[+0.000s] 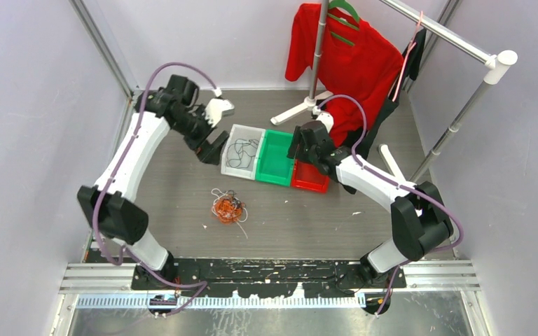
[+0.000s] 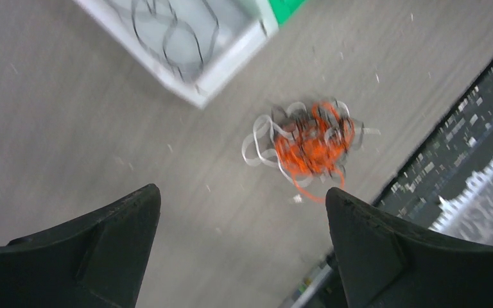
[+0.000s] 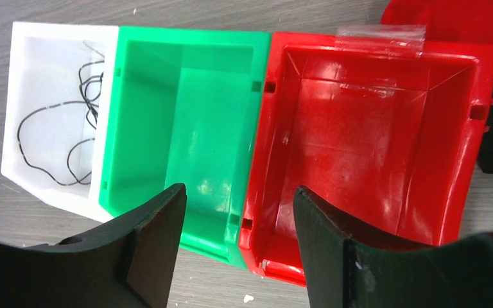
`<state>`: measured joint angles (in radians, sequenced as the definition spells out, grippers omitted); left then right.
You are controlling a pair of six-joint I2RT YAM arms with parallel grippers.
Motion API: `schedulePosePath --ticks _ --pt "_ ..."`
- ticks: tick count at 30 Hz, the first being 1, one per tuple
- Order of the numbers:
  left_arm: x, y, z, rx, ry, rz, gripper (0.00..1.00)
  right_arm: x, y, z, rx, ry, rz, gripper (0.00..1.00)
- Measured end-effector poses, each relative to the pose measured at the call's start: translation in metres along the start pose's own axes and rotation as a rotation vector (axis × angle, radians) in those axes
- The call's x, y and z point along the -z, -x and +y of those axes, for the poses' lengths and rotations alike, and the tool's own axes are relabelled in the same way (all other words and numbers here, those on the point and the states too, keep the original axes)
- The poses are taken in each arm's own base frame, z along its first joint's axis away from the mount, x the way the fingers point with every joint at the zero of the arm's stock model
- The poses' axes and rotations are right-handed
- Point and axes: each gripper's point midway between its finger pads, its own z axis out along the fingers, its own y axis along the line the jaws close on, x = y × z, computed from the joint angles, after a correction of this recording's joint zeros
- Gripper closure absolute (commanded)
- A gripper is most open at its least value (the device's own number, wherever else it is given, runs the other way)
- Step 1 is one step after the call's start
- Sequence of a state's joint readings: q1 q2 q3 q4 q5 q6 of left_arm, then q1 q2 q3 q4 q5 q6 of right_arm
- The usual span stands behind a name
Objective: Untangle the cables
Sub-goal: Untie the cable.
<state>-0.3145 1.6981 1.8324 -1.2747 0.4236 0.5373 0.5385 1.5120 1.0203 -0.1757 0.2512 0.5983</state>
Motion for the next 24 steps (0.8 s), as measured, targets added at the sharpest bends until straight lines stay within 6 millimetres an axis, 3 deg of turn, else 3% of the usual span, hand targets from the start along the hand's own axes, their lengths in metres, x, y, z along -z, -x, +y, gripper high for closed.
schedulePosePath --ticks 5,8,11,12,17,20,24 --pt "0.029 -0.057 -0.016 0.125 0.021 0.039 0.01 0.004 -0.013 0.003 0.027 -0.009 0.03 0.33" --pt "0.032 -0.076 -0.021 0.172 0.039 0.059 0.01 0.006 -0.018 0.005 0.029 -0.01 0.044 0.22" --pt "0.028 -0.086 -0.023 0.211 0.039 0.074 0.01 0.006 -0.019 0.007 0.003 -0.001 0.044 0.01" --pt "0.025 -0.088 -0.023 0.228 0.04 0.077 0.01 0.007 -0.019 0.008 -0.013 0.013 0.031 0.0" --pt "0.011 -0.092 -0.022 0.277 0.031 0.066 0.01 0.018 -0.021 0.006 -0.1 0.064 -0.02 0.0" --pt "0.003 -0.091 -0.031 0.294 -0.025 0.036 0.02 0.021 -0.016 0.02 -0.119 0.122 -0.022 0.0" --pt "-0.007 -0.094 -0.05 0.308 -0.116 0.018 0.13 0.031 -0.023 0.049 -0.058 0.209 0.003 0.0"
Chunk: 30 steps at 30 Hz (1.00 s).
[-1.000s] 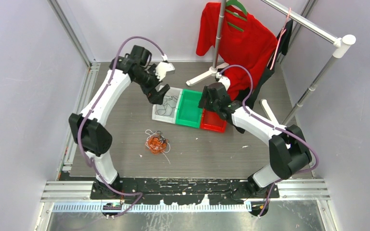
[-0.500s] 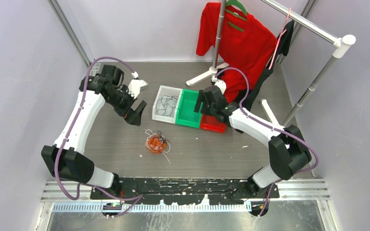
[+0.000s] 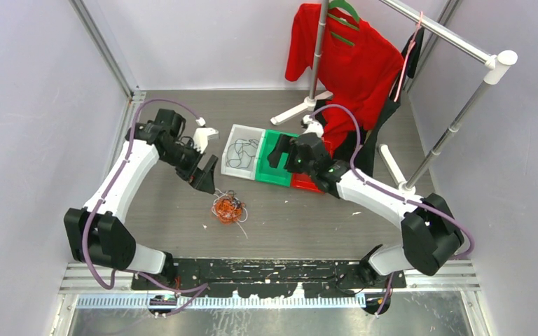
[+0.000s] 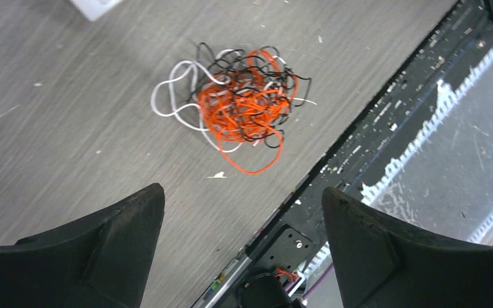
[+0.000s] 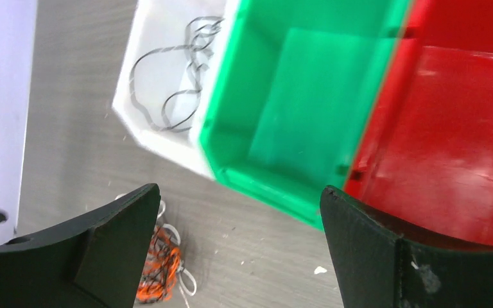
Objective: Untangle the cables
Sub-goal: Untie the cable.
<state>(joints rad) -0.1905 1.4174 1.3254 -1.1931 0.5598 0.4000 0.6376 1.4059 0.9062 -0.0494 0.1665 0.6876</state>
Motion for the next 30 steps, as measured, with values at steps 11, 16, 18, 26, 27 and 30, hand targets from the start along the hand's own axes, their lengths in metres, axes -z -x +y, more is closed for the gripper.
schedulePosePath --ticks 11,16,18,26,27,30 --pt "-0.047 -0.024 -0.041 -0.029 -0.191 0.091 0.39 0.016 -0.042 0.029 0.147 0.122 0.042 0.53" --pt "-0.072 -0.043 -0.051 -0.013 -0.226 0.161 0.64 0.02 -0.038 0.027 0.15 0.125 0.016 0.44" --pt "-0.076 -0.044 -0.046 -0.01 -0.212 0.167 0.68 0.023 -0.037 0.029 0.152 0.133 0.003 0.44" --pt "-0.088 -0.041 -0.029 -0.038 -0.144 0.143 0.66 0.031 -0.042 0.027 0.157 0.147 -0.011 0.33" --pt "-0.089 -0.042 -0.028 -0.035 -0.141 0.142 0.64 0.031 -0.042 0.028 0.156 0.149 -0.012 0.3" --pt "-0.091 -0.041 -0.027 -0.032 -0.138 0.136 0.6 0.031 -0.042 0.029 0.156 0.155 -0.014 0.26"
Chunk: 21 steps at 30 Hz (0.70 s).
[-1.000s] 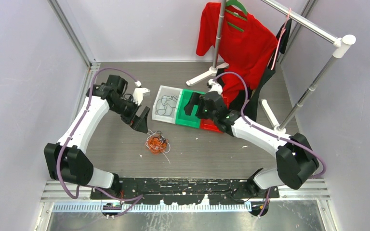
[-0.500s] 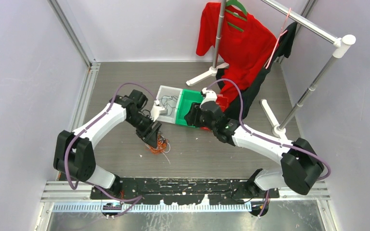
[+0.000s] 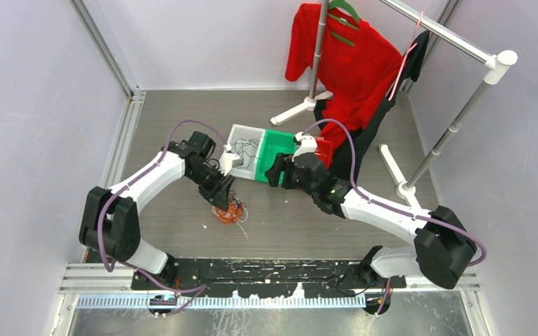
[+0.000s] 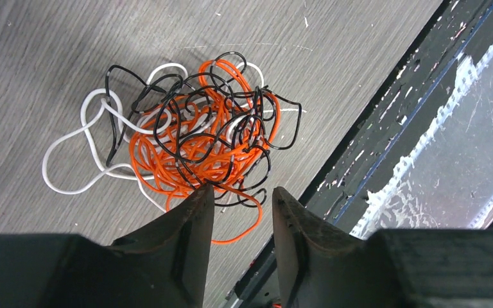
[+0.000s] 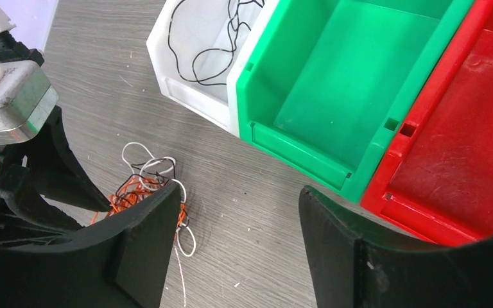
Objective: Untangle the cables
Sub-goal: Untie the cable.
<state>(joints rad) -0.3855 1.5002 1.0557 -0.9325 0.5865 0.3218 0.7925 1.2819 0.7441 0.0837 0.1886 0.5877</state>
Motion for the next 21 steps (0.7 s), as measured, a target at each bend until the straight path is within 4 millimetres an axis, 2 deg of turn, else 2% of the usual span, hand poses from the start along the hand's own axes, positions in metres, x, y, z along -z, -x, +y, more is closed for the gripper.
schedulePosePath --ticks 3,9,14,19,20,21 --pt "-0.002 0.001 0.001 -0.005 0.002 -0.004 0.66 0.0 -0.001 0.001 0.002 0.002 0.002 0.27" --pt "-0.003 -0.001 0.002 -0.011 0.013 0.006 0.99 0.002 0.001 0.002 0.004 0.008 -0.006 0.31" --pt "0.007 -0.001 0.004 -0.02 0.043 0.045 1.0 0.007 0.011 0.008 0.017 0.033 -0.041 0.24" --pt "0.031 0.011 -0.003 -0.042 0.073 0.032 1.0 0.008 0.012 0.017 0.076 0.095 -0.082 0.16" --pt "0.038 0.014 -0.007 -0.049 0.078 0.023 0.98 0.007 0.011 0.02 0.089 0.111 -0.084 0.15" --pt "0.045 0.017 -0.01 -0.06 0.082 0.011 0.89 0.006 0.01 0.024 0.103 0.128 -0.085 0.15"
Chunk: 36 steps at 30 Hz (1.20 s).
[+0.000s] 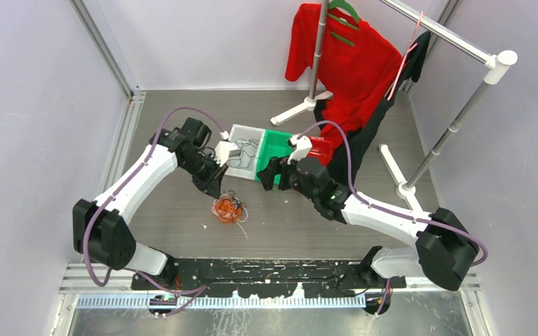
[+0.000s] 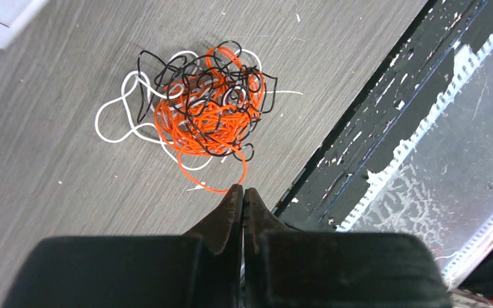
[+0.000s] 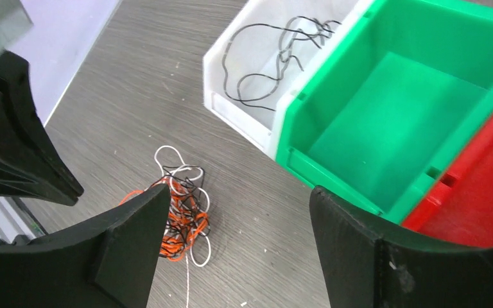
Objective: Untangle the cables
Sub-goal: Untie the cable.
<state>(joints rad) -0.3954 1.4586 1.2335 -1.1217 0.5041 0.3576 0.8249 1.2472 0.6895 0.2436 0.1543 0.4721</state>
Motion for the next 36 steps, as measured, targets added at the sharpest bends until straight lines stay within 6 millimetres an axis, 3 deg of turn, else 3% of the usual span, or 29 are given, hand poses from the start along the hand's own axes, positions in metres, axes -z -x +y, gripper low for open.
schedulePosePath --ticks 1,3,6,12,15,19,21,25,30,33,36 --pt "0.005 0.002 -0.002 -0.01 0.005 -0.012 0.77 -0.002 0.0 0.004 0.009 0.017 -0.004 0.15" --pt "0.011 0.002 -0.006 -0.032 0.008 -0.026 0.63 -0.009 -0.004 0.01 0.026 0.048 -0.003 0.15" --pt "0.007 -0.006 -0.008 -0.023 -0.007 -0.008 0.48 -0.016 -0.018 0.015 0.044 0.077 0.031 0.15" --pt "-0.025 -0.023 0.004 0.041 -0.05 0.089 0.44 -0.003 -0.026 0.015 0.044 0.074 0.055 0.18" --pt "-0.038 -0.022 0.011 0.046 -0.058 0.092 0.54 0.01 -0.025 0.011 0.032 0.052 0.066 0.18" --pt "-0.047 -0.025 0.014 0.049 -0.058 0.081 0.89 0.026 -0.026 0.008 -0.019 0.042 0.071 0.17" --pt "-0.049 -0.027 0.015 0.045 -0.054 0.082 0.99 0.032 -0.032 0.002 -0.041 0.013 0.093 0.16" --pt "-0.048 -0.026 0.016 0.031 -0.045 0.073 1.0 0.039 -0.035 -0.011 -0.079 -0.059 0.102 0.16" --pt "-0.039 -0.023 0.012 0.022 -0.041 0.062 1.0 0.034 -0.024 -0.011 -0.12 -0.088 0.061 0.17" --pt "-0.028 -0.017 0.008 0.011 -0.036 0.046 1.0 0.013 -0.025 0.005 -0.126 -0.042 0.084 0.15" --pt "-0.011 -0.011 0.0 -0.018 -0.024 0.012 1.0 -0.004 -0.042 0.033 -0.095 0.057 0.131 0.13"
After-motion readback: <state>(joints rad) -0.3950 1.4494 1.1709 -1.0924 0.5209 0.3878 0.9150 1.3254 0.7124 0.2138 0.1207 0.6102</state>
